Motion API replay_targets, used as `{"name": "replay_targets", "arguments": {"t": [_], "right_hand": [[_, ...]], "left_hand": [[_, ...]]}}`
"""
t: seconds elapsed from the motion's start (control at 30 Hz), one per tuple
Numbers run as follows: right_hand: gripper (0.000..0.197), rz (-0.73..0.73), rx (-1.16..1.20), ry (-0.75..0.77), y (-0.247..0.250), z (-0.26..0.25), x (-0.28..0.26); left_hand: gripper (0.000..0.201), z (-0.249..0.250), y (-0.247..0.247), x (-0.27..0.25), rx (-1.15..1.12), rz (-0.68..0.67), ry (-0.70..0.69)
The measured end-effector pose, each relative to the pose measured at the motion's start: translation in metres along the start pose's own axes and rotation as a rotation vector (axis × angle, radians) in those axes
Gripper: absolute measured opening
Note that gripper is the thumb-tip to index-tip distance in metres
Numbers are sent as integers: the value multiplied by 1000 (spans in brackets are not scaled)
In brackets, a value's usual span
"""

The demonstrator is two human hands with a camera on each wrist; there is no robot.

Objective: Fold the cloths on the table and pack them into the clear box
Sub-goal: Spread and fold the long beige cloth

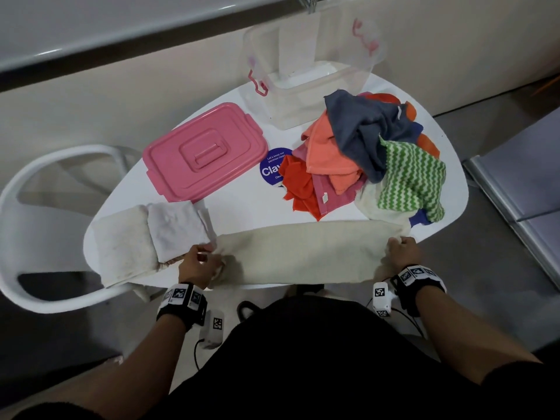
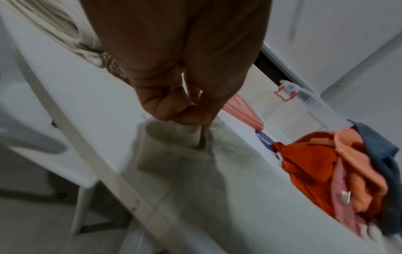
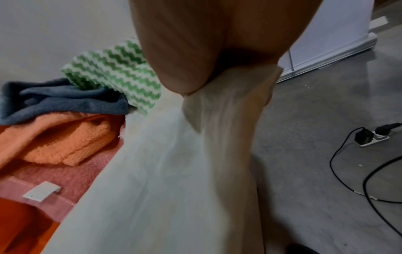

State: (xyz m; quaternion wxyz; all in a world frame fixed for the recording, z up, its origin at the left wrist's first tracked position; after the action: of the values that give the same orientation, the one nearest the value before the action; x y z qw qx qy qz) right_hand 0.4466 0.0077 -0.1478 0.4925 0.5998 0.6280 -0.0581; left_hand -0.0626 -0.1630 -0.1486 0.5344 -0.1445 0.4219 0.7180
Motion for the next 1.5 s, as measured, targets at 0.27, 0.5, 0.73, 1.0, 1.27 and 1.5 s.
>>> {"name": "replay_targets", "arguments": {"t": [0.27,0.5,0.73,1.0,1.27,1.5], "right_hand": [[54,-20,-112,39,2,-9,2],[50,-14,-215,89,1,-20,10],[42,10,-220,110,-3,-16,16],[27,302,-415,442,-4,-52,-13],[69,-265,-958,749,-116,-66,-44],[61,-4,-889,504,-45,-56,-10]], "left_hand": [[57,3,-10,-2,135,-29,91],[53,-9,-20,-2,38,-32,5],[62,-20,-25,-23,55,87,-25],[32,66,-47,-39,487,232,-533],[55,78,-119,4,715,-269,-391],[43,72,-69,5,590,-135,-145]]}}
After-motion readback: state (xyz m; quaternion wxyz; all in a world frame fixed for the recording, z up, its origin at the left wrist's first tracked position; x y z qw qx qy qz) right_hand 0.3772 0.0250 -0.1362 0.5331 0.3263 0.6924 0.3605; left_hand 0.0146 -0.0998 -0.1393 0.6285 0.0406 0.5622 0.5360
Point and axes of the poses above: each hand's wrist, its own x-axis towards the middle knuckle, its own y-axis out of the back of the hand, z = x × y, the point moved 7 cm from there along x, towards the middle knuckle, and after that the axes turned 13 degrees about -z, right-handed, at the moved point
